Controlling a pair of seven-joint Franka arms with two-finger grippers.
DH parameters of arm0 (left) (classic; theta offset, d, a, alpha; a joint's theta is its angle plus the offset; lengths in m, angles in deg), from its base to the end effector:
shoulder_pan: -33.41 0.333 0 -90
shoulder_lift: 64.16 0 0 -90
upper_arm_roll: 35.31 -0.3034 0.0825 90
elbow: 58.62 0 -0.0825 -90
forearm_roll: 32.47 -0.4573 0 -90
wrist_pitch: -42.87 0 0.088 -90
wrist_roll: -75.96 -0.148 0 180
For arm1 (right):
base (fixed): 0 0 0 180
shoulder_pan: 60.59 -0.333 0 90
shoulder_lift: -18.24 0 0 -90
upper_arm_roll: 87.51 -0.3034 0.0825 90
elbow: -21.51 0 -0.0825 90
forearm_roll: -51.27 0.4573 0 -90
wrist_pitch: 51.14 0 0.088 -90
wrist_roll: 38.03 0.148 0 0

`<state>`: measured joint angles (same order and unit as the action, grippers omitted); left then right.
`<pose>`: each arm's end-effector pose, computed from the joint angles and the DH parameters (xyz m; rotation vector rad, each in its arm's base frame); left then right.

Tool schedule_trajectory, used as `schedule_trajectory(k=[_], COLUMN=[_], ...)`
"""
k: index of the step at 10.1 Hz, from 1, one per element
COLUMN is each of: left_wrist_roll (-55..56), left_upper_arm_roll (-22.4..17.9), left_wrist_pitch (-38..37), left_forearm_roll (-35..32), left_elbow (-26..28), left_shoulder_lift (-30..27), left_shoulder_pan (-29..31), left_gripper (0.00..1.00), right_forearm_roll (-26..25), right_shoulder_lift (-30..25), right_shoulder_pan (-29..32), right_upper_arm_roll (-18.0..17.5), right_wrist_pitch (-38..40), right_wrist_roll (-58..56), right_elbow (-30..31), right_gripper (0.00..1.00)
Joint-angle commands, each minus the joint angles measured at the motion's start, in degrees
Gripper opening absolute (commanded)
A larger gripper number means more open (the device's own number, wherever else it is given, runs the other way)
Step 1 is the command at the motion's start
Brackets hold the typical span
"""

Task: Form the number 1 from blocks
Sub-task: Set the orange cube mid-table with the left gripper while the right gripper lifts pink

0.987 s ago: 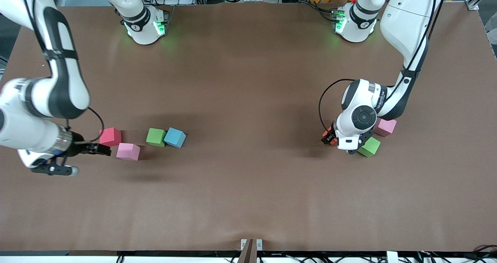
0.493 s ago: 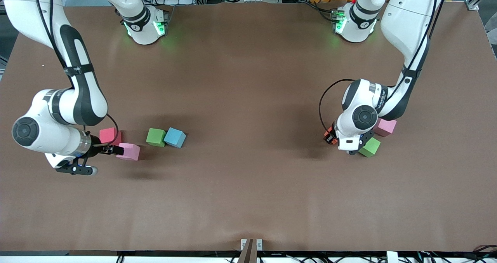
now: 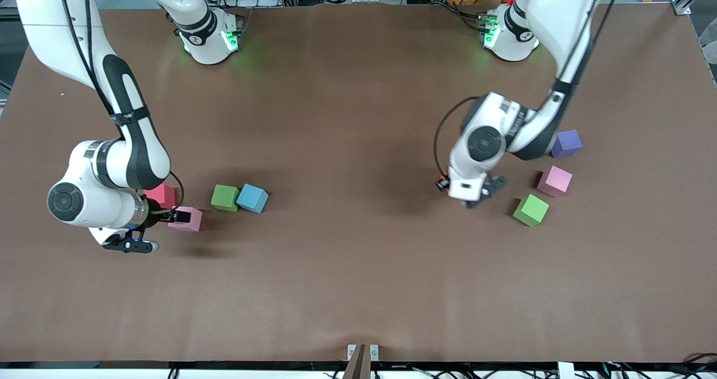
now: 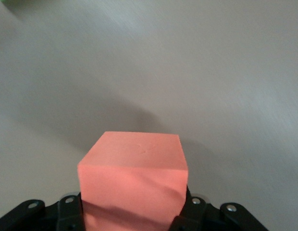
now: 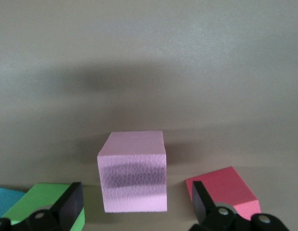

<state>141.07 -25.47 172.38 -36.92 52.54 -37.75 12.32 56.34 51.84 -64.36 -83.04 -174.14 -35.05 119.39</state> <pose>0.5545 -0.3316 0.1314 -2.9358 -0.8373 0.1588 0.6995 -0.0010 0.1407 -3.1051 0.1679 0.2273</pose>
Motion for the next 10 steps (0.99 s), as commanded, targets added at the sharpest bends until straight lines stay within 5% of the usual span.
schedule_trajectory(k=[1,3,6,10], left_wrist_roll=[1.95,6.42,6.09,5.99], left_upper_arm_roll=[5.07,10.62,12.75,12.58], left_wrist_pitch=[-0.84,-1.02,-0.5,1.53], left_forearm_roll=[-1.43,-1.43,-1.43,-1.79], left_elbow=[1.08,0.47,0.29,-6.28], left_shoulder_lift=[-1.36,-0.4,0.13,7.76], left_shoulder_pan=[-1.75,-2.72,-7.71,-20.89], left_gripper=[0.0,0.0,0.0,0.0], right_forearm_roll=[0.47,0.65,2.22,3.29], right_shoulder_lift=[1.64,3.05,4.19,4.55], right_shoulder_pan=[-0.45,-0.45,-0.8,-1.42], right_upper_arm_roll=[0.36,0.44,0.62,1.15], right_wrist_pitch=[-1.09,-2.06,-2.33,-2.06], right_wrist_roll=[0.97,0.97,1.15,1.15], right_elbow=[-0.33,-0.33,-0.24,-0.24], right_gripper=[1.0,1.0,0.99,0.67])
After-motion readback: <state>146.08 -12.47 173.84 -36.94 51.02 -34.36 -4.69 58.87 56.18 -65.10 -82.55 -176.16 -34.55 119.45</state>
